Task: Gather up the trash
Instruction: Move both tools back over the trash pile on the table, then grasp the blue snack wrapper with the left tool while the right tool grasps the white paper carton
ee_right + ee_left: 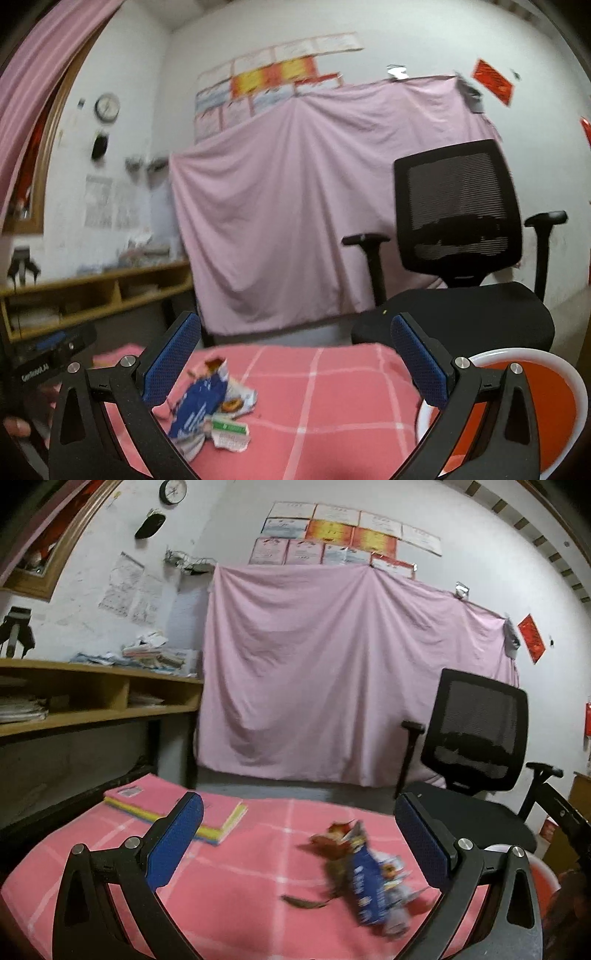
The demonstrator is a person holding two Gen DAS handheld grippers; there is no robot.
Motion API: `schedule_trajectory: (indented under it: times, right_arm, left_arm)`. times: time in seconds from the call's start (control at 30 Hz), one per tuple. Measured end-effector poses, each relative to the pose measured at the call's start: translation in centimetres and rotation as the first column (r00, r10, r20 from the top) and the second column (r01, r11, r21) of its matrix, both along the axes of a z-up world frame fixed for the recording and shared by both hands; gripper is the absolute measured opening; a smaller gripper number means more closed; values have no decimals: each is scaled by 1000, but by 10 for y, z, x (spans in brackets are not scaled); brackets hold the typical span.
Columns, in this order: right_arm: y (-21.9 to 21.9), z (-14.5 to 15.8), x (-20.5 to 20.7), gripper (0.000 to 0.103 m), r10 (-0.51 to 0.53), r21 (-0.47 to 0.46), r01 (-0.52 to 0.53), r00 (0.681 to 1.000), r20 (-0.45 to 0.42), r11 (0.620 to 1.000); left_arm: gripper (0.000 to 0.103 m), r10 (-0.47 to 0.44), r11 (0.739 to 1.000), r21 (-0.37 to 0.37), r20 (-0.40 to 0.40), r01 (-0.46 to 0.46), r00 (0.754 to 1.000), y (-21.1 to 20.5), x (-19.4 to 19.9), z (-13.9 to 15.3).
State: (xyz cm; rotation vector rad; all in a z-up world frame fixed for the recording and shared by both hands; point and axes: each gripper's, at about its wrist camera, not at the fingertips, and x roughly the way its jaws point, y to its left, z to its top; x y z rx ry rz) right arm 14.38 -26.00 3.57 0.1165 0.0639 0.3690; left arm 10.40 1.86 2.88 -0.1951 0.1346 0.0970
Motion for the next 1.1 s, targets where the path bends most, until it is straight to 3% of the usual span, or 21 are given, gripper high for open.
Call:
schedule_trajectory:
  times: [0.23, 0.37, 0.43, 0.53, 0.6, 0.67, 0.8, 0.93, 1.03, 1.1]
  right_arm:
    - [37, -16, 14, 103, 47, -134, -61, 993, -105, 989]
    - [52, -31, 35, 103, 65, -194, -118, 963, -261, 974]
    - [53, -37, 42, 103, 103, -177, -169, 939, -328, 970]
    - [49, -41, 44, 98, 150, -144, -216, 916, -371, 966]
    - [49, -44, 44, 93, 169, -132, -238, 904, -393, 962]
    - [52, -48, 46, 82, 182, -123, -254, 888, -422, 959]
    - [53, -53, 52, 76, 212, -97, -292, 852, -479, 952]
    - [53, -60, 58, 75, 246, -61, -326, 811, -531, 943]
    - [49, -61, 60, 64, 257, -38, -329, 800, -542, 944]
    - [48, -62, 61, 61, 262, -29, -333, 791, -552, 943]
  left_arm:
    - [102, -51, 998, 37, -66, 54, 996, 6, 5, -12]
    - [101, -97, 992, 69, -160, 109, 982, -4, 17, -22]
    - [98, -138, 987, 50, -236, 153, 962, -10, 26, -32]
    - [80, -202, 976, 12, -315, 217, 927, -15, 39, -41]
    - [72, -224, 971, -2, -343, 238, 912, -18, 44, -44]
    - [66, -262, 963, -39, -369, 267, 892, -19, 50, -46]
    - [51, -332, 943, -121, -417, 311, 846, -21, 58, -53]
    - [43, -381, 925, -165, -444, 343, 811, -23, 65, -54]
    - [39, -415, 910, -205, -450, 361, 791, -23, 69, -53]
    - [36, -440, 898, -238, -465, 370, 768, -24, 77, -55]
